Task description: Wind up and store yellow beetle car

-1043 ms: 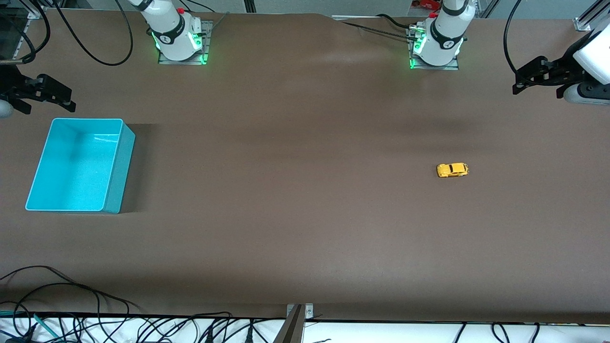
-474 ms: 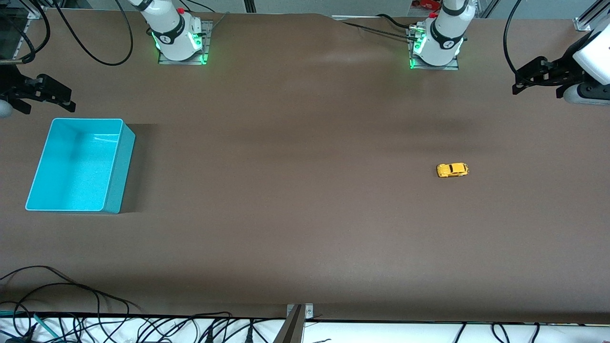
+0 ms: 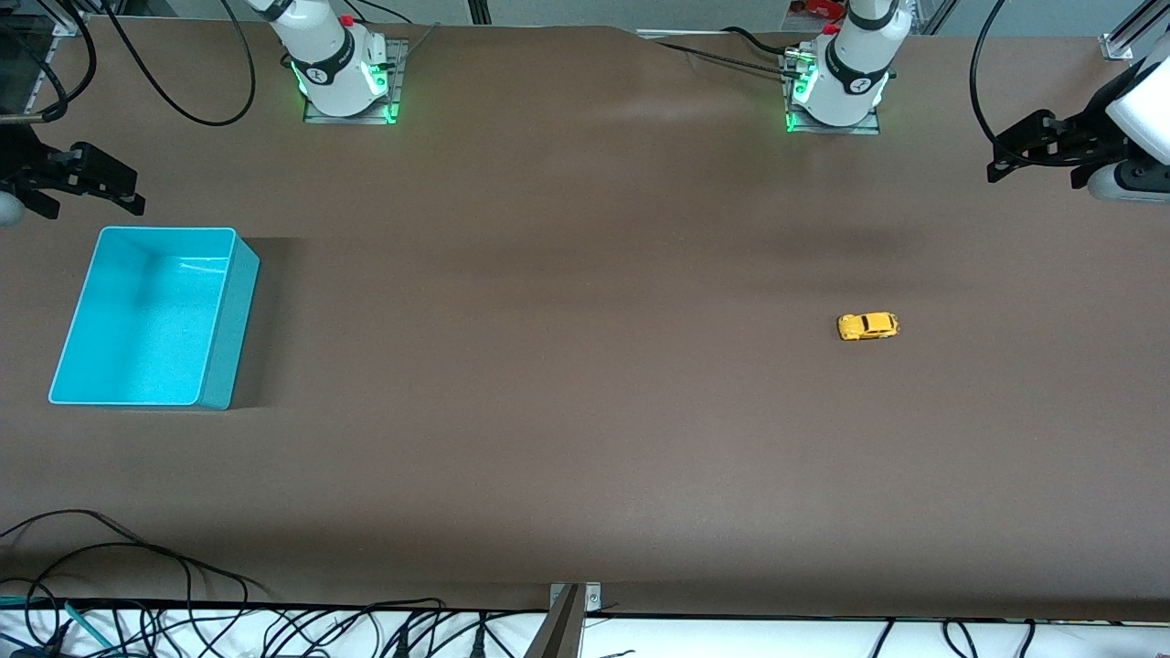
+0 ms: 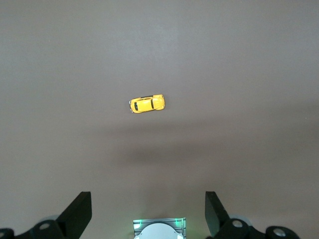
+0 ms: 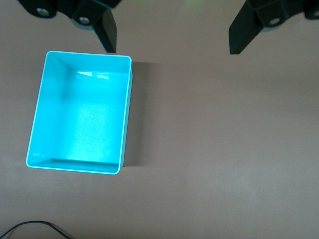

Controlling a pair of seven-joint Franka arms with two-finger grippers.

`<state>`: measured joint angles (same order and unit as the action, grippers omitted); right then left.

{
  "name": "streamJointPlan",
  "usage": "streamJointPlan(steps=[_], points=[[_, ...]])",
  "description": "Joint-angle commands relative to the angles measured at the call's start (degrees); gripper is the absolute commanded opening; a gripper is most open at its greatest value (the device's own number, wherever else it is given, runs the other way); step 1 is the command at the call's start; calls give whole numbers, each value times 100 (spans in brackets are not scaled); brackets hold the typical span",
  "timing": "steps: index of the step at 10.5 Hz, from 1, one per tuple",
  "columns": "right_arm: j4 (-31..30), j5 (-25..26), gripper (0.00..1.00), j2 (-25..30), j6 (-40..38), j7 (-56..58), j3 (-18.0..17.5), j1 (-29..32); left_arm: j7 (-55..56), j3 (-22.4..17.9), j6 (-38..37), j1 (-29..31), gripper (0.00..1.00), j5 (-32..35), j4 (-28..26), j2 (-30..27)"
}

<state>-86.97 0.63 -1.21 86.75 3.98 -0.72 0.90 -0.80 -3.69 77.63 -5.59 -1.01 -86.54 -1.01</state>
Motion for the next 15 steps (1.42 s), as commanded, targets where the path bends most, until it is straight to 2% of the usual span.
streamJointPlan(steps=[1,15], points=[[84,-54,100,-2,-35,-82,-78,95,36,9,-90,67,100,-48,76,22],[75,-63,100,-11,-44,-73,-60,103,27,9,-107,102,100,-48,67,22]])
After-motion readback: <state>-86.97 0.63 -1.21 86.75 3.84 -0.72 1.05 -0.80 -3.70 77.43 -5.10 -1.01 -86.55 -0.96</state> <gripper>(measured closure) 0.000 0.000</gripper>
